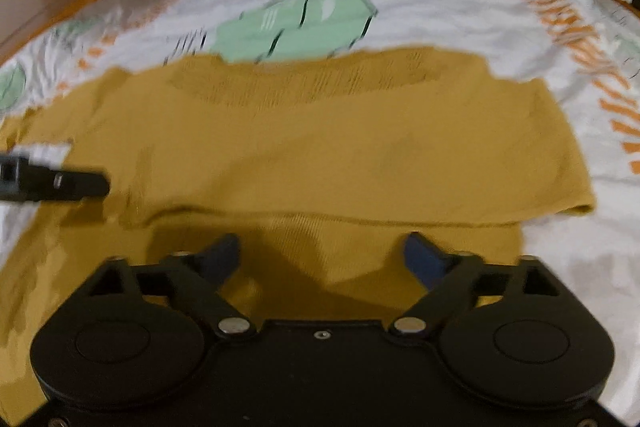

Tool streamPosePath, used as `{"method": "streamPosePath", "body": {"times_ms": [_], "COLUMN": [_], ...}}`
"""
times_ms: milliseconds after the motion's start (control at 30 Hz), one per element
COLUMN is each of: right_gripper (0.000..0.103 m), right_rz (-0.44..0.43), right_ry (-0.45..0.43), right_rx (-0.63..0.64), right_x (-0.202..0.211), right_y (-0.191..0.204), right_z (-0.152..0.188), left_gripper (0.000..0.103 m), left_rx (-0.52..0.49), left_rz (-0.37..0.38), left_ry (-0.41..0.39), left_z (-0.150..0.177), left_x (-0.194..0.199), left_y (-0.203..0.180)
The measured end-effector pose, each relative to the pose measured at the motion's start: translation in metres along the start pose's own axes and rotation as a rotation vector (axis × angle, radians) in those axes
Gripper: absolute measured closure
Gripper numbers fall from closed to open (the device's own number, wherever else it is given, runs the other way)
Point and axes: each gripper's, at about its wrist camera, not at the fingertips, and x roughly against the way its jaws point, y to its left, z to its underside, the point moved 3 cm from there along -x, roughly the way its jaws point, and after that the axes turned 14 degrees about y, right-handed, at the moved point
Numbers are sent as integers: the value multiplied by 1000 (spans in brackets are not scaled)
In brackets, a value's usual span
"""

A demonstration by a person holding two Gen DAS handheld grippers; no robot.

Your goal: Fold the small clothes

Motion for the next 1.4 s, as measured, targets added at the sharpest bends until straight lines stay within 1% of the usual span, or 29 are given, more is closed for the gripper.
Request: {"method": "streamPosePath", "body": {"times_ms": [100,233,300,367,400,433,467,500,533,600,767,900,967,1033,1200,1400], "right_gripper": [0,0,0,1,1,1,1,1,1,1,1,1,1,1,1,1], "right_rz": [-21,-19,-37,-81,-108,-135,-163,-186,-206,-217,-185,-189,-196,-186,-171,-157], "right_ry": [5,19,32,40,39,37,31,24,13,-9,-71,-102,-113,-122,-121,-113], "right_rx": [-13,-18,-33,-76,-101,-130,-162,-191,-220,-254,-286,-318,-327,-337,-386,-432], "right_x": [-6,-5,-1,4,6,9,13,16,20,27,44,54,58,61,61,59], "right_y": [0,0,-2,-8,-13,-17,-23,-28,-34,-43,-57,-68,-74,-79,-97,-111], "right_z": [2,5,3,2,1,-1,-2,-3,-5,-7,-9,-10,-11,-12,-13,-11], "left_gripper": [24,25,30,39,41,50,67,76,90,99,99,99,99,99,99,99], "left_rx": [-9,12,17,20,24,33,40,44,46,29,-65,-79,-90,-91,-57,-6], "left_rz": [-15,-24,-13,-8,-8,-12,-18,-29,-43,-56,-125,-149,-185,-220,-264,-292], "left_ry": [5,40,51,55,57,55,49,43,36,13,-98,-148,-167,-170,-146,-132], "left_z": [-7,-17,-20,-23,-25,-27,-28,-30,-31,-34,-51,-71,-79,-83,-85,-83], "left_x": [-7,-24,-30,-34,-36,-38,-38,-39,-37,-32,-1,20,22,20,8,1], "left_y": [-8,-13,-16,-19,-20,-21,-22,-22,-23,-27,-41,-37,-33,-25,-6,19]}}
